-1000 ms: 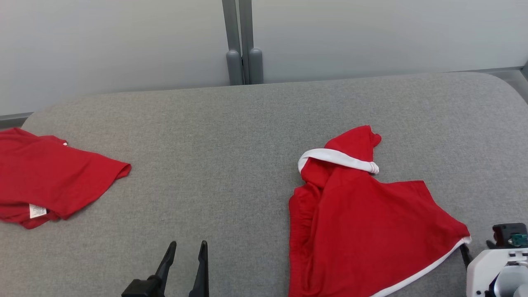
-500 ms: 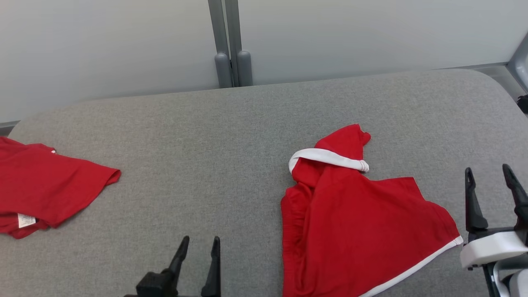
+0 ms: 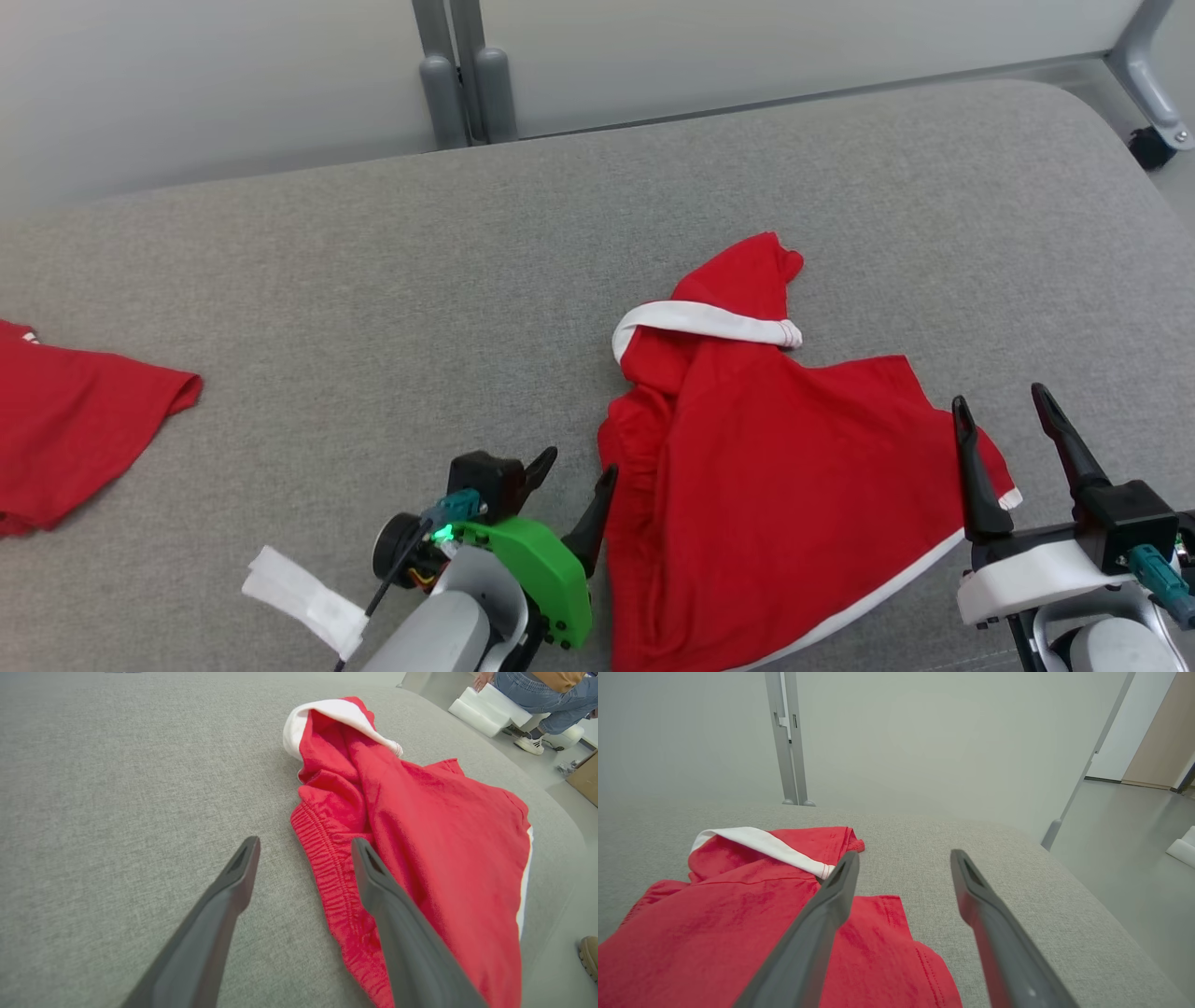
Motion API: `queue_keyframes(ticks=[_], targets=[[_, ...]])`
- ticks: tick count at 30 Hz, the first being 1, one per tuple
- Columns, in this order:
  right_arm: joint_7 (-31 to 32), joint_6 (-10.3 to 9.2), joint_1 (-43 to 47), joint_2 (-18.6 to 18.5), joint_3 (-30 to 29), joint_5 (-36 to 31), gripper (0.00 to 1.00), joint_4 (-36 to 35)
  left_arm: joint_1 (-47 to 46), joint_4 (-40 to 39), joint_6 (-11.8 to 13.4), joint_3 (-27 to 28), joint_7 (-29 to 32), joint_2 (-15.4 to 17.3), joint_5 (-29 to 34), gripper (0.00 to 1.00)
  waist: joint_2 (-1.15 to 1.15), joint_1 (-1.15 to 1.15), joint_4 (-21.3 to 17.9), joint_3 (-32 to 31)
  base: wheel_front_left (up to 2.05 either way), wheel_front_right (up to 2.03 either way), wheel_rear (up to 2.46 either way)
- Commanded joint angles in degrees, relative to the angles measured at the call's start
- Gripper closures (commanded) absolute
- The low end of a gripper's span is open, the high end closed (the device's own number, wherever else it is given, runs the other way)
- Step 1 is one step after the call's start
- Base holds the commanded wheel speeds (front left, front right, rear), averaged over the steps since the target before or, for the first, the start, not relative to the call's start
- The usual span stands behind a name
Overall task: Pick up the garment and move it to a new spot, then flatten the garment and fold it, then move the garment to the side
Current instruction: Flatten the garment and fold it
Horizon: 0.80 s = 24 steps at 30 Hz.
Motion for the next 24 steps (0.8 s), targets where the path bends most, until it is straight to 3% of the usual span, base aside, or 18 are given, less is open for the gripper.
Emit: queue_keyframes(ticks=[1, 8, 11, 12, 13, 15, 20, 24], targets=[[-0.2, -0.1, -1.1, 0.2, 0.4, 0.3, 0.0, -0.1, -2.5, 1.5, 0.1, -0.9, 0.9, 0.3, -0.9, 0.0, 0.0, 0.0, -2.5, 2.5, 0.0, 0.0, 0.0], [-0.2, -0.1, -2.9, 1.1, 1.7, 0.8, 0.0, 0.8, -10.6, 10.7, 1.2, -4.5, 3.9, 0.3, -4.3, 0.0, 0.0, 0.0, -6.5, 4.6, 0.0, 0.0, 0.0], [-0.2, -0.1, -3.5, 1.4, 1.8, 1.0, 0.0, 1.1, -11.8, 13.8, 0.1, -5.8, 5.2, 0.3, -7.3, 0.0, 0.0, 0.0, -7.8, 5.0, 0.0, 0.0, 0.0], [-0.2, -0.1, -3.7, 1.5, 1.6, 1.1, 0.0, 1.1, -12.4, 14.9, -0.1, -6.5, 5.1, 0.3, -7.3, 0.8, 0.0, 0.0, -8.2, 5.1, 0.0, 0.0, 0.0], [-0.2, -0.1, -3.7, 1.6, 1.7, 1.1, 0.0, 1.2, -12.8, 15.6, -0.1, -6.7, 4.6, 0.3, -7.6, 1.0, 0.0, 0.0, -8.4, 5.2, 0.0, 0.0, 0.0], [-0.2, -0.1, -3.5, 1.7, 1.3, 1.0, 0.0, 1.3, -13.4, 16.7, -0.4, -7.6, 3.6, 0.3, -8.5, 1.0, 0.0, 0.0, -8.7, 5.2, 0.0, 0.0, 0.0], [-0.2, -0.1, -3.6, 2.0, 0.3, 1.5, 0.0, 1.1, -18.0, 18.0, 2.3, -6.1, -3.0, 0.3, -11.2, 1.0, 0.0, 0.0, -8.7, 5.3, 0.0, 0.0, 0.0], [-0.2, -0.1, -4.0, 2.1, 0.2, 1.6, 0.0, 0.9, -23.4, 21.3, 8.3, -2.4, -8.5, 1.4, -10.1, 1.0, 0.0, 0.0, -8.4, 5.7, 0.0, 0.0, 0.0]])
